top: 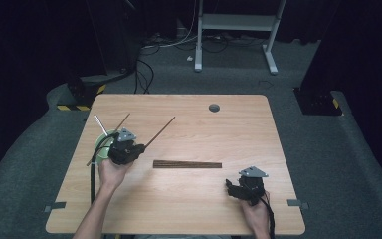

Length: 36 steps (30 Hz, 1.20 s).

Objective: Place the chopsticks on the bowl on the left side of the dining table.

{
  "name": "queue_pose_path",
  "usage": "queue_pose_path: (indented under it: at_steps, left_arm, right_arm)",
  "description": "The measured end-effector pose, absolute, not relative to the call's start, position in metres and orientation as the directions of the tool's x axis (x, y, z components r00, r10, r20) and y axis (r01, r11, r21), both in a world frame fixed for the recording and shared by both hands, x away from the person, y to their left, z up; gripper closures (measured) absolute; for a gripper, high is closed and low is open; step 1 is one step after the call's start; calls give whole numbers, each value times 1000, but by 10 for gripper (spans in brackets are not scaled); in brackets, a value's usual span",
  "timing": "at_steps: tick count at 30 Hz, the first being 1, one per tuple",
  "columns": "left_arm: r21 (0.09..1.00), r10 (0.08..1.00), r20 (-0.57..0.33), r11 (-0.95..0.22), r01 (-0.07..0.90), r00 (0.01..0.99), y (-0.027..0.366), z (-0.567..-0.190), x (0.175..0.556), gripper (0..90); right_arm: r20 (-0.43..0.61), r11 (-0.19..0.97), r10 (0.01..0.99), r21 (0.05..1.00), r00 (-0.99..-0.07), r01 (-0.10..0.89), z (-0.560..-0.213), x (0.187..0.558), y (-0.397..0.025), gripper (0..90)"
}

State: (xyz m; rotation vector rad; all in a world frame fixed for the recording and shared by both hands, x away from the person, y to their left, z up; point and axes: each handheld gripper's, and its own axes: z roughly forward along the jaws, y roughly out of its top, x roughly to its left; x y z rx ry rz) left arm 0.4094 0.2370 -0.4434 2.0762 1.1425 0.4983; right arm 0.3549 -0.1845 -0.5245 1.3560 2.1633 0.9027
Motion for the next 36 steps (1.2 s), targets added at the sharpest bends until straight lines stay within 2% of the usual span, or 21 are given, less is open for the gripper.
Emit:
queue_pose_path:
  at_steps: [36]
  left_arm:
    - [749,877,1,-319,581,481,280,-430,393,839]
  right_arm:
    - [-18,310,903,719,-429,622,-525,355,-184,225]
